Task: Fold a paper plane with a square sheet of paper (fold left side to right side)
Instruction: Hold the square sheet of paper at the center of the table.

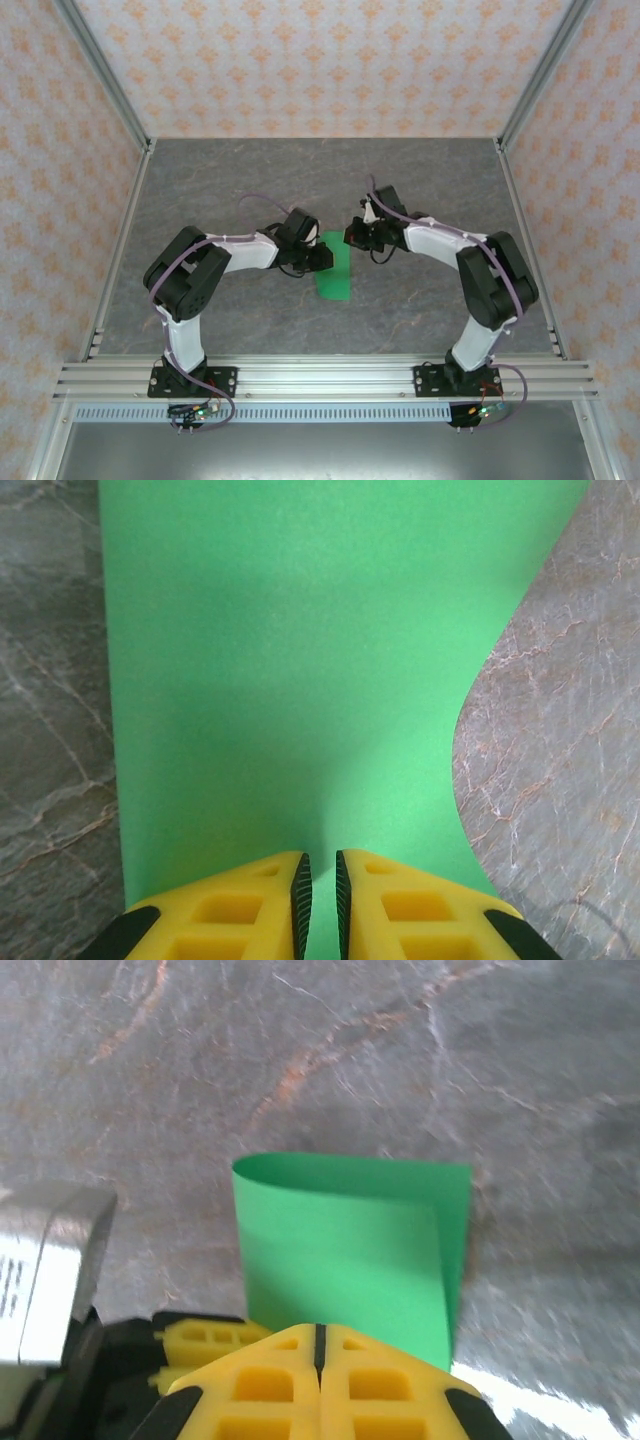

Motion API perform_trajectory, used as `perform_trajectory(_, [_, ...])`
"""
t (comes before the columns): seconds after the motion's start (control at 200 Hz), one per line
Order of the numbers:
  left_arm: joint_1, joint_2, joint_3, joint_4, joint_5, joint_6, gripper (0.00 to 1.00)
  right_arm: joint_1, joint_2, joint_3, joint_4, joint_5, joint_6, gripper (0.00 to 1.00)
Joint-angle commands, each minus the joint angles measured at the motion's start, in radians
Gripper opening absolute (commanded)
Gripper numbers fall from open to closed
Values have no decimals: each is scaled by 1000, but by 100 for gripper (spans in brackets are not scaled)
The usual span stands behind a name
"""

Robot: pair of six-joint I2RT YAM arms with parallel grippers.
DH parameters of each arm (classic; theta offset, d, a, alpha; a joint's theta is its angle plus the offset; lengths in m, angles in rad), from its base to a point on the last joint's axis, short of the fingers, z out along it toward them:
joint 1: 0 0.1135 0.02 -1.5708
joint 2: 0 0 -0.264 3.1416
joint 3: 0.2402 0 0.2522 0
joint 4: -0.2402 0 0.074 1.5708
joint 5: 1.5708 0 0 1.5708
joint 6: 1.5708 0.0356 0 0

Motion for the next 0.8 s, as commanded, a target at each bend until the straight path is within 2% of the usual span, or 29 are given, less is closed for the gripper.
perform_trajectory(0.0, [-21,20,-17,-66,-44,6,18,7,77,34,47,-42,14,3])
perform_trajectory(0.18, [-22,17,-8,-76,-46,14,18,25,158,69,42,-40,15,3])
perform_trajectory(0.44, [-36,-31,-30,-78,-35,62,18,33,212,104,-108,74,2,3])
perform_trajectory(0.796, [-62,-110,-172,31,32,77,18,37,235,81,-134,104,20,2])
